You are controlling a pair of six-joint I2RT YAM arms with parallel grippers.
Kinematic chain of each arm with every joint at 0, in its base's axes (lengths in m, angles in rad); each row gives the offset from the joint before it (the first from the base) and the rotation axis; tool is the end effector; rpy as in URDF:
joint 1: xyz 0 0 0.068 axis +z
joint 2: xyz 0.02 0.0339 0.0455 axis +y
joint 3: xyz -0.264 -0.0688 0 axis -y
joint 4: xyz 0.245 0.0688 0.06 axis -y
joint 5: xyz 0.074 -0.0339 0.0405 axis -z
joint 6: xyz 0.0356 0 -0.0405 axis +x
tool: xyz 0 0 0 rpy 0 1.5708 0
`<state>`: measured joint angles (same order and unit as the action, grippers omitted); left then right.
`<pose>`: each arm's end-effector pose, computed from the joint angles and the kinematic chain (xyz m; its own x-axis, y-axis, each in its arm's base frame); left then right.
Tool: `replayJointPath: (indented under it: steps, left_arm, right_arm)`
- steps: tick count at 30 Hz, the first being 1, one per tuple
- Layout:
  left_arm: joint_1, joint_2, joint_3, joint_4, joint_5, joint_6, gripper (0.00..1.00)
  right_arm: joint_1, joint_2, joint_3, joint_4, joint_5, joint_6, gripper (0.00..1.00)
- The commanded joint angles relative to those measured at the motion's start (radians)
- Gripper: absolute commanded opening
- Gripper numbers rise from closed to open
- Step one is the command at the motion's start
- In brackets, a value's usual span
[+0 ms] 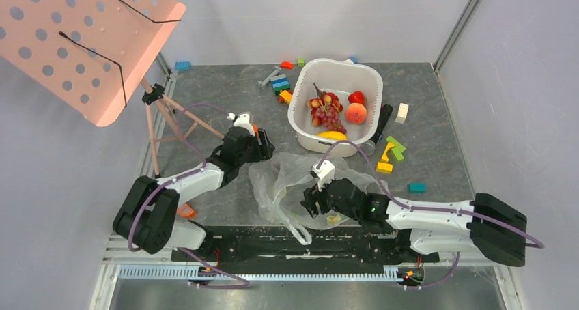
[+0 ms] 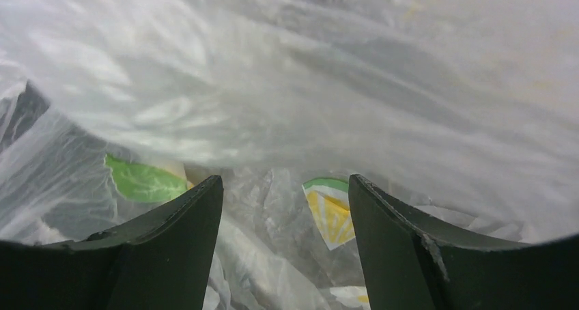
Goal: Take the fake fruits out of the plastic bag
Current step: Take out the fake fruit from the plastic bag.
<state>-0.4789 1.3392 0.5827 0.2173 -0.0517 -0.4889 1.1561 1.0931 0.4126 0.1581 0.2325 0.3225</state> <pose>0.2429 -0.1241 0.1897 -0.6000 -0.2170 -0.7701 0.1575 0.9116 -0.3796 0.0965 0.1989 0.1862 -0.4474 -0.2509 -0.8584 -0.7047 0.6899 0.1656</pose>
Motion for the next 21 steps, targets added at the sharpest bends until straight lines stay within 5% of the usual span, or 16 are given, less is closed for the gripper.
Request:
replayJointPath:
  steps: [1, 10, 21]
  left_arm:
    - [0.011, 0.068, -0.001, 0.088, 0.003, -0.045, 0.73]
    - [0.011, 0.15, -0.015, 0.1, 0.142, -0.08, 0.54]
    - [0.005, 0.144, -0.092, 0.14, 0.225, -0.089, 0.46]
  right_arm:
    - [0.001, 0.068, 0.008, 0.183, 0.074, 0.017, 0.71]
    - [-0.016, 0.171, -0.031, 0.401, 0.069, -0.073, 0.82]
    - [-0.039, 0.327, -0.007, 0.545, 0.001, -0.179, 0.98]
